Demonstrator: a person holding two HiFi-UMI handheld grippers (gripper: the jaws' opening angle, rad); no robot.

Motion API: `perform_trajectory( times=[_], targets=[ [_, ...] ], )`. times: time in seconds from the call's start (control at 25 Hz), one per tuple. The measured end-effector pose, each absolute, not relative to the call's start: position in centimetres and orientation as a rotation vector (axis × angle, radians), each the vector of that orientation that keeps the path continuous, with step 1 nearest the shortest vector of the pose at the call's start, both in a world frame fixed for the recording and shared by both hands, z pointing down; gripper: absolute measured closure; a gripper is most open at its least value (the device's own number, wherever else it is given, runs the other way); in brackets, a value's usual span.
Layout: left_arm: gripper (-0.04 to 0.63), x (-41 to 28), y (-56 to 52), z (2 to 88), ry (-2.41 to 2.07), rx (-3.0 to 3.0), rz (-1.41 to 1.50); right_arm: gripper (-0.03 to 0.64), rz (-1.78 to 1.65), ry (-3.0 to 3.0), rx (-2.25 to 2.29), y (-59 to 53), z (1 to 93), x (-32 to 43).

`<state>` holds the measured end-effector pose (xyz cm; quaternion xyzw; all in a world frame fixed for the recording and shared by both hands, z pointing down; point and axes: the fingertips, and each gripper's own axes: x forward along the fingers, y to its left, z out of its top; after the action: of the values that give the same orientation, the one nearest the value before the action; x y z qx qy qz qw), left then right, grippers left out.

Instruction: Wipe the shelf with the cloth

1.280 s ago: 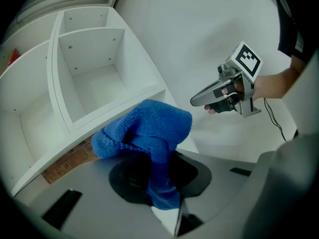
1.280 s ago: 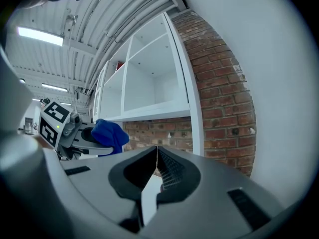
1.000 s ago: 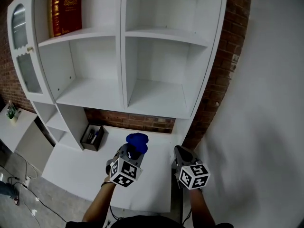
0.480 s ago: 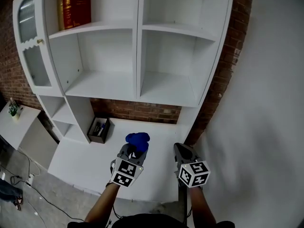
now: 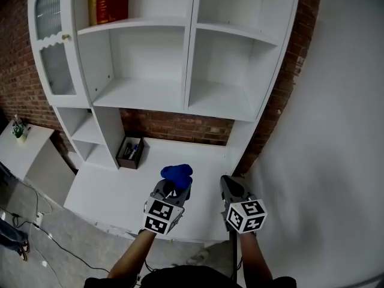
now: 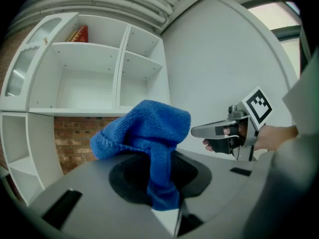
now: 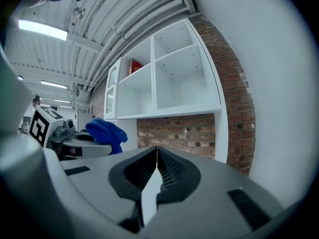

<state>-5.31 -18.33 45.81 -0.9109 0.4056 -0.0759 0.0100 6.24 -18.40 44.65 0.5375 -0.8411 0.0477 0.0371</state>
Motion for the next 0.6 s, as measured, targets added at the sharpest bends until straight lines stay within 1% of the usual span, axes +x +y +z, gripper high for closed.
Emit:
perform_trajectory(
  times=[0.6],
  targets=[
    [0.508, -8.7, -14.5, 46.0, 1.243, -2.891, -0.174, 0.597, 0.088, -2.563, 1.631, -15.2, 43.6, 1.3]
  ],
)
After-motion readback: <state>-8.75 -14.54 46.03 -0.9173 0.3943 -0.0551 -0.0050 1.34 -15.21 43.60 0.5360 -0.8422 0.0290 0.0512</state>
